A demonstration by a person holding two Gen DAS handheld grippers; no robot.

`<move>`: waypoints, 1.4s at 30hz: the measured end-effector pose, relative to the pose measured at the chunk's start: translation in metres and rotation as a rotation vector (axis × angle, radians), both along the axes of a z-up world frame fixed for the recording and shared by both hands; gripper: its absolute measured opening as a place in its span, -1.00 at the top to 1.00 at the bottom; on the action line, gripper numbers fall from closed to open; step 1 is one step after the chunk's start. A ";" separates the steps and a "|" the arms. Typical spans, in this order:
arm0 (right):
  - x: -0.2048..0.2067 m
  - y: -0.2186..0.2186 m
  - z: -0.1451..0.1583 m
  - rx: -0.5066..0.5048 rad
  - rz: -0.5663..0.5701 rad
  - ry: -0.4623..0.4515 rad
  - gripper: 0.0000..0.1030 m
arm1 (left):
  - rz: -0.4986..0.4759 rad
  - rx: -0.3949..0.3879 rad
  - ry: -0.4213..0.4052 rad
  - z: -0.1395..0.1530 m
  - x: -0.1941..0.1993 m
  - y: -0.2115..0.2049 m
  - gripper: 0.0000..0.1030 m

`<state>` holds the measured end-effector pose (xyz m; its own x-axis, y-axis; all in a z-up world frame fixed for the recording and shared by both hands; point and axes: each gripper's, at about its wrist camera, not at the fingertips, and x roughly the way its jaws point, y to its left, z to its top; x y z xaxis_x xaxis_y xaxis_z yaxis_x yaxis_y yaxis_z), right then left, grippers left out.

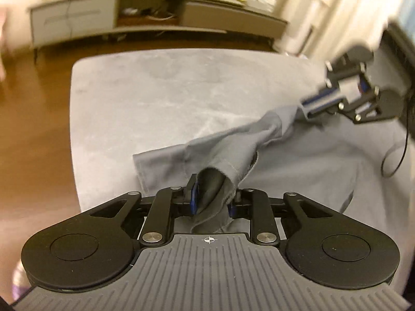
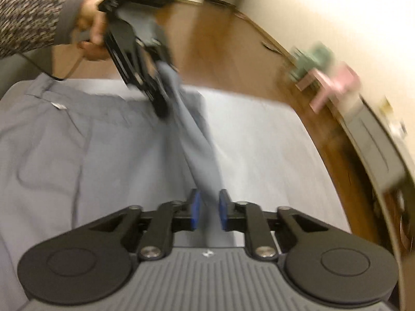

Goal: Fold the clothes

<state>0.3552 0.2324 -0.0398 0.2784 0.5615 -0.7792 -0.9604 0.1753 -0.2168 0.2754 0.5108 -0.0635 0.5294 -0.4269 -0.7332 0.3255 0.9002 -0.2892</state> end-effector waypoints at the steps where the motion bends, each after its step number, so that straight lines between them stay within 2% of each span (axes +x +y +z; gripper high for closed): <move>1: -0.001 -0.016 -0.003 -0.006 -0.042 0.016 0.88 | 0.016 -0.017 0.019 -0.001 0.003 0.003 0.71; 2: 0.001 -0.027 -0.008 -0.018 -0.078 0.027 0.90 | 0.038 -0.027 0.038 -0.002 0.005 0.006 0.58; 3: 0.006 -0.034 -0.014 -0.032 -0.109 0.035 0.91 | 0.064 -0.034 0.057 -0.003 0.006 0.009 0.24; 4: 0.007 -0.041 -0.020 -0.047 -0.133 0.033 0.91 | 0.103 -0.031 0.076 -0.005 0.004 0.013 0.13; 6: 0.004 -0.053 -0.030 -0.073 -0.169 0.009 0.91 | 0.156 -0.024 0.091 -0.003 -0.003 0.015 0.09; 8: -0.002 -0.061 -0.027 -0.064 -0.227 -0.051 0.91 | 0.199 0.038 0.074 0.008 -0.014 0.011 0.00; 10: -0.009 -0.070 -0.012 0.025 -0.301 -0.100 0.88 | 0.286 0.132 0.023 0.025 -0.034 0.009 -0.16; 12: -0.022 -0.082 0.005 0.126 -0.339 -0.072 0.83 | 0.383 0.187 -0.060 0.047 -0.061 0.008 -0.24; 14: -0.034 -0.087 -0.001 0.109 -0.359 -0.043 0.83 | 0.382 0.116 -0.112 0.058 -0.083 0.000 -0.28; 16: -0.044 -0.090 -0.011 0.064 -0.377 -0.019 0.83 | 0.327 0.058 -0.091 0.054 -0.095 -0.014 -0.27; 18: -0.050 -0.092 -0.026 0.008 -0.422 -0.003 0.82 | 0.319 0.115 -0.027 0.036 -0.102 -0.028 -0.23; 19: -0.048 -0.095 -0.033 -0.016 -0.483 -0.023 0.80 | 0.351 0.177 0.013 0.026 -0.105 -0.031 -0.19; 20: -0.050 -0.101 -0.031 -0.019 -0.543 -0.047 0.77 | 0.410 0.235 0.045 0.020 -0.109 -0.030 -0.01; 21: -0.055 -0.106 -0.025 -0.015 -0.597 -0.067 0.77 | 0.464 0.218 0.026 0.026 -0.124 -0.027 0.19; 22: -0.065 -0.110 -0.015 0.015 -0.624 -0.085 0.70 | 0.518 0.200 0.007 0.032 -0.139 -0.023 0.19; 23: -0.078 -0.114 -0.003 0.063 -0.633 -0.102 0.69 | 0.572 0.183 -0.013 0.038 -0.154 -0.019 0.08; 24: -0.093 -0.114 0.004 0.093 -0.613 -0.101 0.65 | 0.622 0.157 -0.038 0.045 -0.170 -0.016 -0.12; 25: -0.109 -0.112 0.008 0.112 -0.576 -0.089 0.46 | 0.653 0.105 -0.083 0.054 -0.193 -0.015 -0.22; 26: -0.126 -0.110 0.011 0.130 -0.538 -0.077 0.36 | 0.677 0.065 -0.118 0.061 -0.213 -0.017 -0.36; 27: -0.142 -0.107 0.015 0.149 -0.501 -0.065 0.22 | 0.700 0.025 -0.150 0.068 -0.233 -0.020 -0.37; 29: -0.175 -0.103 0.022 0.185 -0.425 -0.041 0.15 | 0.742 -0.056 -0.181 0.074 -0.276 -0.029 -0.39; 32: -0.215 -0.084 0.024 0.221 -0.296 -0.008 -0.05 | 0.780 -0.141 -0.169 0.068 -0.323 -0.048 -0.46; 33: -0.225 -0.073 0.021 0.215 -0.251 -0.011 -0.09 | 0.792 -0.135 -0.148 0.063 -0.326 -0.058 -0.48; 36: -0.250 -0.041 0.008 0.178 -0.155 -0.048 -0.03 | 0.845 -0.130 -0.088 0.042 -0.329 -0.077 -0.54; 38: -0.253 -0.025 -0.005 0.134 -0.179 -0.051 0.13 | 0.881 -0.138 -0.060 0.028 -0.322 -0.079 -0.57; 39: -0.251 -0.020 -0.011 0.108 -0.205 -0.031 0.28 | 0.896 -0.131 -0.051 0.024 -0.317 -0.078 -0.60; 42: -0.239 -0.022 -0.014 0.086 -0.251 0.056 0.32 | 0.945 -0.093 -0.001 0.009 -0.302 -0.075 -0.60</move>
<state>0.1159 0.2099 -0.0540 0.3755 0.5449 -0.7497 -0.8944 0.4252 -0.1390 -0.0269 0.4360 -0.0544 0.6858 0.1219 -0.7175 -0.5257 0.7647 -0.3726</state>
